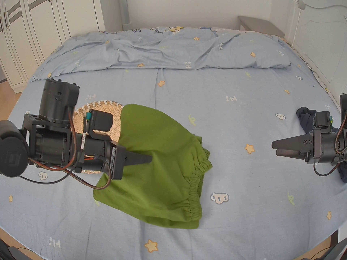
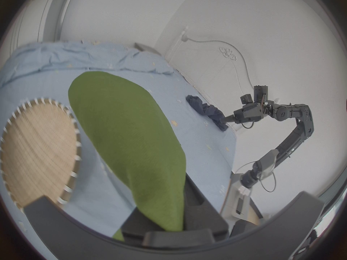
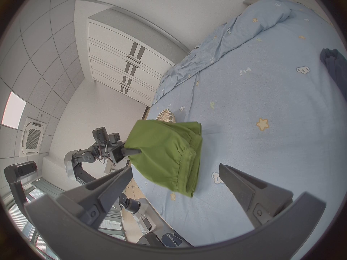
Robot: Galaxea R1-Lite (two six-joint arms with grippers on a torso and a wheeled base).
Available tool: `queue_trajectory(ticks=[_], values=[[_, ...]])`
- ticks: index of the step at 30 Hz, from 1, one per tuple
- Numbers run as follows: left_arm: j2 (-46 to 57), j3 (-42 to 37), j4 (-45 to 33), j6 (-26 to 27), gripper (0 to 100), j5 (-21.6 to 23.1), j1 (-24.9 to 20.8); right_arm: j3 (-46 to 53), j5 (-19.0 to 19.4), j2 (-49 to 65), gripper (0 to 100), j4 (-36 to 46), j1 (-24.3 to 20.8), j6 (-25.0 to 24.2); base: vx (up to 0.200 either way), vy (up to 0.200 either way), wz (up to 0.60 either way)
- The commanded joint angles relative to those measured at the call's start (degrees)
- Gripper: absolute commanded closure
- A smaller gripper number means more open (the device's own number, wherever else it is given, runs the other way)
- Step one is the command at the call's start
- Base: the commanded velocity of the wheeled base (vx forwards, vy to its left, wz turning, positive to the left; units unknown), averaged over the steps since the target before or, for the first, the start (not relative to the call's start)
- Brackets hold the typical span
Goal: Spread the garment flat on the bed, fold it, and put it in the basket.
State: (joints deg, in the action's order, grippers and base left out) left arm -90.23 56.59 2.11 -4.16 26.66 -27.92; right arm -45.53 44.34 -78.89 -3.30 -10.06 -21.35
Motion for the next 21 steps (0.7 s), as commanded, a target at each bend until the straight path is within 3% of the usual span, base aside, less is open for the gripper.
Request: queue_trajectory(ticks=[1, 3, 8, 10, 11, 13, 16, 21], values=[[2.87, -0.25, 2.20, 1.34, 100, -2.75, 1.55, 0.00, 0.05, -0.22, 0, -0.04, -0.14, -0.01, 0.000, 0.000, 0.00], [2.87, -0.78, 3.60, 1.87, 100, -4.07, 1.81, 0.09, 0.05, -0.22, 0, -0.04, -0.49, -0.01, 0.000, 0.000, 0.00], [2.87, -4.38, 16.61, 3.89, 100, -9.08, 2.69, 0.09, 0.05, -0.13, 0, -0.04, -0.84, -0.01, 0.000, 0.000, 0.00], [2.70, -6.84, 26.28, 3.81, 100, -10.49, 3.92, 0.18, 0.05, -0.13, 0, -0.04, -0.84, -0.01, 0.000, 0.000, 0.00], [2.70, -7.02, 26.81, 3.81, 100, -10.58, 4.01, 0.09, 0.05, -0.13, 0, -0.04, -0.84, -0.01, 0.000, 0.000, 0.00], [2.43, -9.22, 36.65, 3.63, 100, -10.66, 6.03, 0.18, 0.05, -0.13, 0, -0.04, -0.84, -0.01, 0.000, 0.000, 0.00], [1.99, -10.27, 45.53, 3.63, 100, -10.49, 8.84, 0.18, 0.05, -0.04, 0, -0.04, -0.84, -0.01, 0.000, 0.000, 0.00], [0.94, -9.74, 50.27, 3.54, 100, -10.58, 14.03, 0.18, 0.05, 0.05, 0, -0.04, -0.84, -0.01, 0.000, 0.000, 0.00]])
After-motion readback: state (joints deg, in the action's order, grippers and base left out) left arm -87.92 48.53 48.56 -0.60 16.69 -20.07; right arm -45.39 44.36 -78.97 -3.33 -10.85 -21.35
